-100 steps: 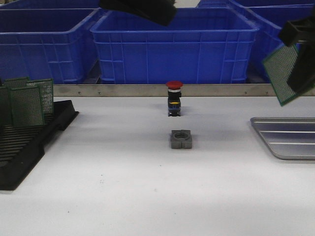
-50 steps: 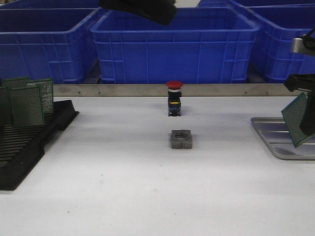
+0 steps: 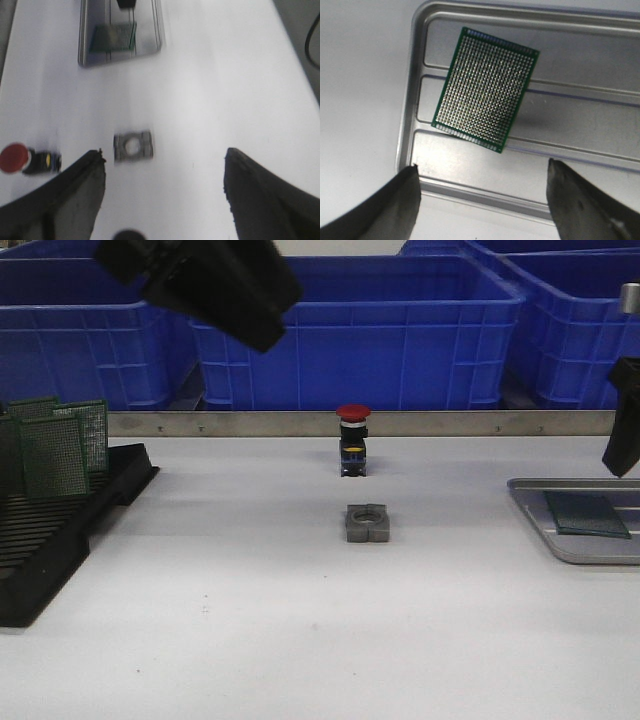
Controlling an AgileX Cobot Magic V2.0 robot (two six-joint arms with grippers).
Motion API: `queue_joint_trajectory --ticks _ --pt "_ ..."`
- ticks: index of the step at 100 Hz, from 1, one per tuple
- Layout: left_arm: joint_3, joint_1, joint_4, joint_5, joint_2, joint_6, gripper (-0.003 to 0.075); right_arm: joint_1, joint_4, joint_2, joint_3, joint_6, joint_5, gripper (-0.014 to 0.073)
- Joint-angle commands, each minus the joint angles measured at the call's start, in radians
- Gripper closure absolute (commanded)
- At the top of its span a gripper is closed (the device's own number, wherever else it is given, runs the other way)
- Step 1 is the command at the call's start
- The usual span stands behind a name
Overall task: Place circuit board on tray
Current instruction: 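Reach the left gripper back into the rack and grasp another green board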
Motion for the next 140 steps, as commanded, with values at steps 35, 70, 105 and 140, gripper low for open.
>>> queue_joint_trajectory --ticks 35,70,105,140 --pt "-0.027 0.248 0.265 -0.016 -0.046 -0.019 0.0247 -0.006 0.011 -0.097 -0.03 -0.012 -0.02 0.0047" --pt "-0.029 0.325 0.331 -0.089 0.015 -0.023 0.0247 -0.005 0.048 -0.098 -0.03 -0.012 -0.035 0.0047" --pt "-0.029 0.325 0.343 -0.139 0.143 -0.084 0.0247 -0.005 0.048 -0.1 -0.03 -0.012 -0.026 0.0047" --pt "-0.029 0.325 0.343 -0.093 0.153 -0.095 0.0589 -0.005 0.048 -0.1 -0.03 -0.012 -0.019 0.0076"
